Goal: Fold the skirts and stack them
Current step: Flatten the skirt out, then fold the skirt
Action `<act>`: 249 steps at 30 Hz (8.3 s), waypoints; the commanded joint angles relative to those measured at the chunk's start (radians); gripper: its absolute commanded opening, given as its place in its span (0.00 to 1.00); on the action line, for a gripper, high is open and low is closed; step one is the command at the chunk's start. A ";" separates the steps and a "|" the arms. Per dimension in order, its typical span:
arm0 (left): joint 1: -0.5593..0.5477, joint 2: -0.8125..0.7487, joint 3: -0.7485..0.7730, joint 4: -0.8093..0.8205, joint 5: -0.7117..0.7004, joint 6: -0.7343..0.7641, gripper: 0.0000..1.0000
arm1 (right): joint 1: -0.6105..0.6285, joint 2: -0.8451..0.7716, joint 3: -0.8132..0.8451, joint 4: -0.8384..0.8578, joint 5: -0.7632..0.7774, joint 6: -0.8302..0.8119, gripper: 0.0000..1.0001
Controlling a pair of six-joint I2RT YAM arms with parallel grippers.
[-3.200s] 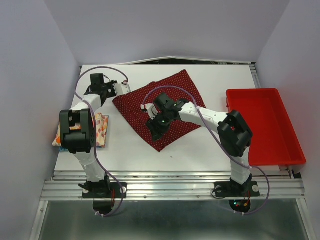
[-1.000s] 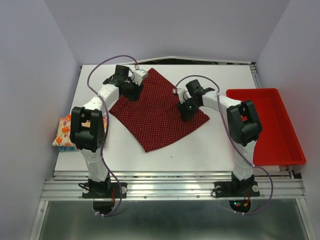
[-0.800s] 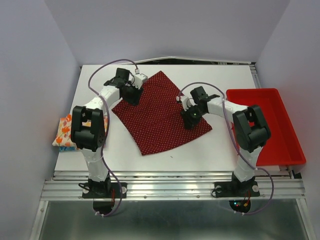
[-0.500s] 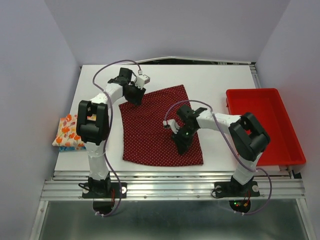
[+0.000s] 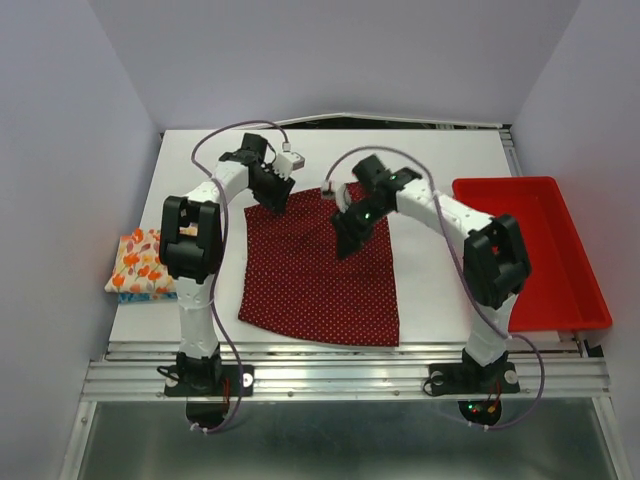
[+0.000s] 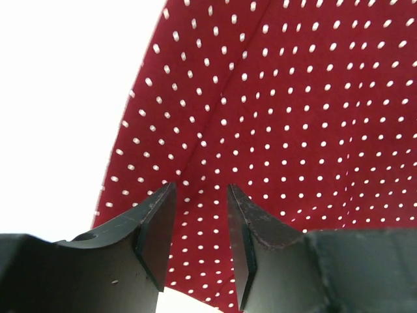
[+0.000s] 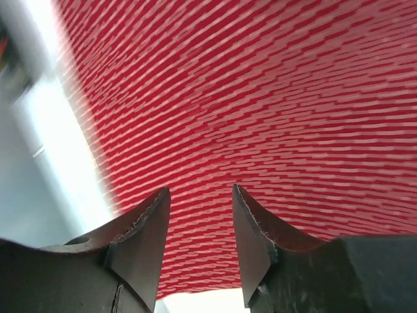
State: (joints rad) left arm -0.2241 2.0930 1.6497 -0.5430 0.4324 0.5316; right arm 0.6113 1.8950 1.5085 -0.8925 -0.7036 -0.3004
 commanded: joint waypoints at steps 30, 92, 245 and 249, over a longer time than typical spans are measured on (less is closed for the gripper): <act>0.108 0.016 0.213 -0.133 0.031 0.087 0.49 | -0.347 0.420 0.472 0.543 0.319 -0.397 0.55; 0.104 -0.400 -0.221 0.285 -0.164 0.356 0.00 | -0.404 -0.002 0.178 0.609 0.283 -0.394 0.01; -0.511 -0.916 -0.995 0.071 -0.224 0.645 0.00 | -0.085 0.256 0.225 0.403 0.122 0.299 0.60; -0.512 -0.895 -0.930 0.002 -0.195 0.617 0.00 | -0.085 0.292 0.225 0.554 0.024 0.433 0.63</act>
State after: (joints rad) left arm -0.7376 1.1877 0.6445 -0.4309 0.1810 1.1915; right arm 0.5121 2.1483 1.6981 -0.4847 -0.5652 -0.0074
